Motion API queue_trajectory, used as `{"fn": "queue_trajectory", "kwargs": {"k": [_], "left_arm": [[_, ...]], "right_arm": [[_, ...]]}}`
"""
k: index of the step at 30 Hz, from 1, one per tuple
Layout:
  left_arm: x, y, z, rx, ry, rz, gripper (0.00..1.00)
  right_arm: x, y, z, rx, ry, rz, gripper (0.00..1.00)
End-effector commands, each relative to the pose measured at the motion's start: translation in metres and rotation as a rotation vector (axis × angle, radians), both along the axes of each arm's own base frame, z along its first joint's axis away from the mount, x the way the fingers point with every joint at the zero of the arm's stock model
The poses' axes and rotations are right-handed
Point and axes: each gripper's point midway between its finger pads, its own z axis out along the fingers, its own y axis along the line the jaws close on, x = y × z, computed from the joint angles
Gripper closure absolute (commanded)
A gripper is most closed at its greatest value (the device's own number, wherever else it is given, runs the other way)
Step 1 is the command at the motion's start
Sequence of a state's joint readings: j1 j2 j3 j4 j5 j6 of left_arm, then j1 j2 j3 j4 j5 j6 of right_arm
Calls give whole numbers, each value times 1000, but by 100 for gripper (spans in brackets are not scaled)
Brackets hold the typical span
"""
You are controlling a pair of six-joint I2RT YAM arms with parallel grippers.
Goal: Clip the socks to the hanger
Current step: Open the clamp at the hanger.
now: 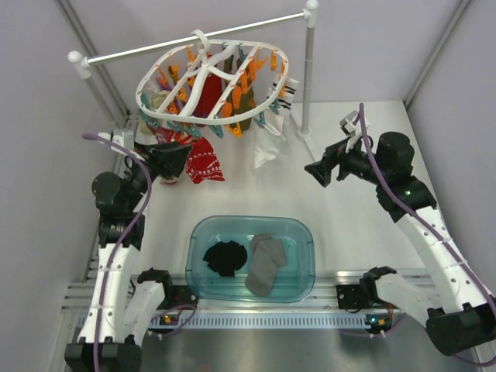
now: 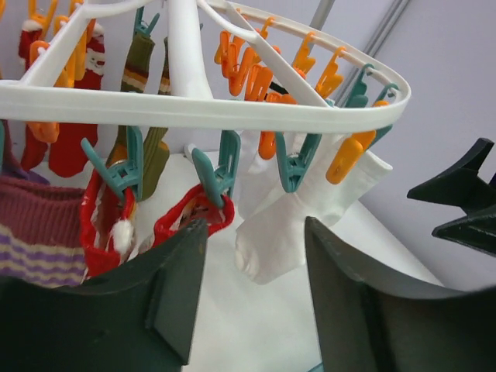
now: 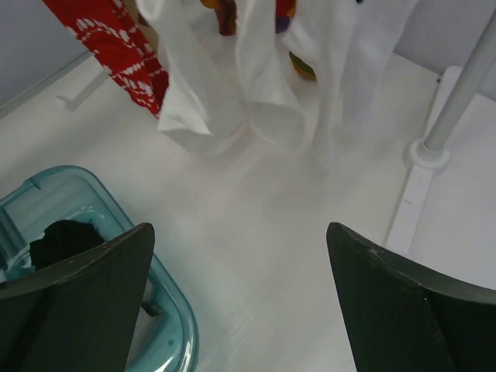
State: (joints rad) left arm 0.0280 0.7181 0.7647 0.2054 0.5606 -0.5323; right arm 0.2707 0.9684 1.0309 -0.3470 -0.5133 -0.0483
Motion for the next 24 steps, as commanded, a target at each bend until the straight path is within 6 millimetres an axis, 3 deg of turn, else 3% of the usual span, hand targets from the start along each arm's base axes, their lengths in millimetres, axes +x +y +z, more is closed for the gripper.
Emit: {"fn": "queue_trajectory", "kwargs": {"k": [1,6,9,16,21,24], "left_arm": [[0,-14,56,-69,-177,-53,46],[11,-46,51,-53,-167,-110,53],[14,-55,47,-46,-165,-96,54],[32,-32,57,-100,-144,67,59],[38,-33,57,-118,-125,77,60],[42,-35,52,-114,-111,71,60]], "right_arm": [[6,27,68,93,-188,46,10],[9,69,87,222,-148,107,26],[8,94,89,226,-168,153,36],[-4,148,107,242,-263,239,50],[-21,184,109,251,-275,308,54],[-22,193,104,245,-267,317,54]]}}
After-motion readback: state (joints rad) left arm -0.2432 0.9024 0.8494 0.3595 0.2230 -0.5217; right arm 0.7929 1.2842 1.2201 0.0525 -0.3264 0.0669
